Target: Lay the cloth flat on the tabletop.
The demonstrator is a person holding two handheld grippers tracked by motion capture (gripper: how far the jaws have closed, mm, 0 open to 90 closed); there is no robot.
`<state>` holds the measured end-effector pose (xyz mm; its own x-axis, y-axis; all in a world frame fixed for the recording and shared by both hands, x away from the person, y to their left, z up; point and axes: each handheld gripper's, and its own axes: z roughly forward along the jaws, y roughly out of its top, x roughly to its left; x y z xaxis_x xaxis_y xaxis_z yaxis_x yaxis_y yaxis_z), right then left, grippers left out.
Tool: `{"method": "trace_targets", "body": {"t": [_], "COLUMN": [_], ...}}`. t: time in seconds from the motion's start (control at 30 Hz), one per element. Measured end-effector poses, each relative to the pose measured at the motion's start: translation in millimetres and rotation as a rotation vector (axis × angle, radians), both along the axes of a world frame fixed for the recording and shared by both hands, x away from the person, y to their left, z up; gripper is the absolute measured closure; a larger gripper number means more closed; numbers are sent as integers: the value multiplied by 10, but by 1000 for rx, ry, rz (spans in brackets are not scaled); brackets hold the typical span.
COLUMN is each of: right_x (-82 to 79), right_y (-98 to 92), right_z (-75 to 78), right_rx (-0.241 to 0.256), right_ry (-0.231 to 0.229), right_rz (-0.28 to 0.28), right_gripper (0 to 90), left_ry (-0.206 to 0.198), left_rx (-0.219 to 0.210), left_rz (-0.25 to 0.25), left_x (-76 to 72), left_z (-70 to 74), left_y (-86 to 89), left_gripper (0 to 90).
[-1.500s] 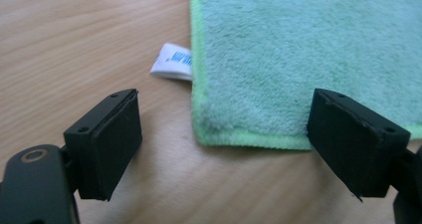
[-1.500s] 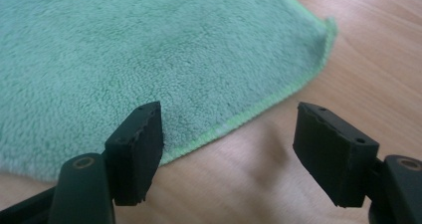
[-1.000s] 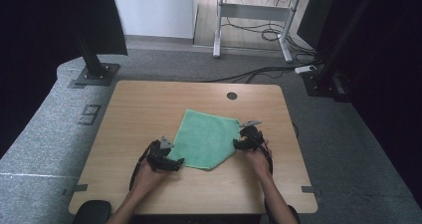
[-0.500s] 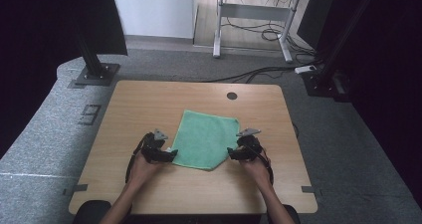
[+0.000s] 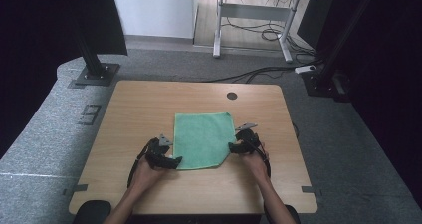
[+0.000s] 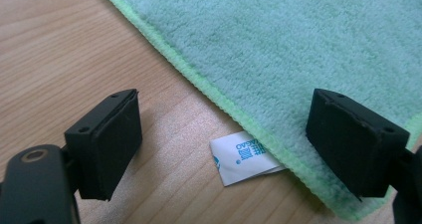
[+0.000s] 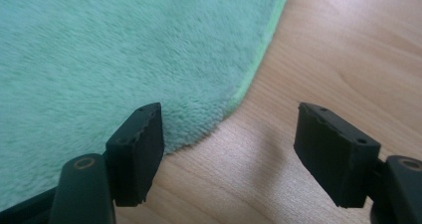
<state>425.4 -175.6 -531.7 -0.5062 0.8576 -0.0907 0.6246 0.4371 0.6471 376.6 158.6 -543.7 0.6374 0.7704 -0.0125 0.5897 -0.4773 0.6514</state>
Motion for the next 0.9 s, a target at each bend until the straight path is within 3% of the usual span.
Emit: {"method": "trace_targets", "body": {"t": [0.1,0.23,0.4,0.43,0.47,0.5,0.53,0.57,0.6,0.73,0.9], "right_x": [-111,-252,-330,-338,-349,-357,-357,-369,-376,-370,-306], "right_y": [-18,33,138,157,191,201,201,217,231,235,313], "right_z": [101,133,68,42,-11,-30,-30,-27,-14,60,289], "right_rx": [57,96,79,69,66,85,85,111,95,103,127], "right_ry": [-8,6,34,43,66,69,69,85,80,55,15], "right_rz": [20,61,97,105,119,122,122,122,125,125,154], "right_gripper": [342,391,448,484,630,705,705,811,842,879,887], "left_ry": [-4,-13,-18,-20,-21,-21,-21,-23,-24,-28,-31], "left_rx": [-1,-10,-13,-15,-14,-14,-17,-19,-20,-23,-25], "left_rz": [-5,-6,-6,-6,-7,-7,-7,-7,-7,-5,-4], "left_x": [4,1,-4,-5,-6,-6,-7,-9,-10,-13,-14], "left_z": [-4,-15,-21,-23,-24,-24,-26,-28,-29,-33,-38], "left_y": [4,9,16,17,18,18,20,21,22,23,21], "left_gripper": [135,135,133,133,133,133,133,133,133,133,133]}}
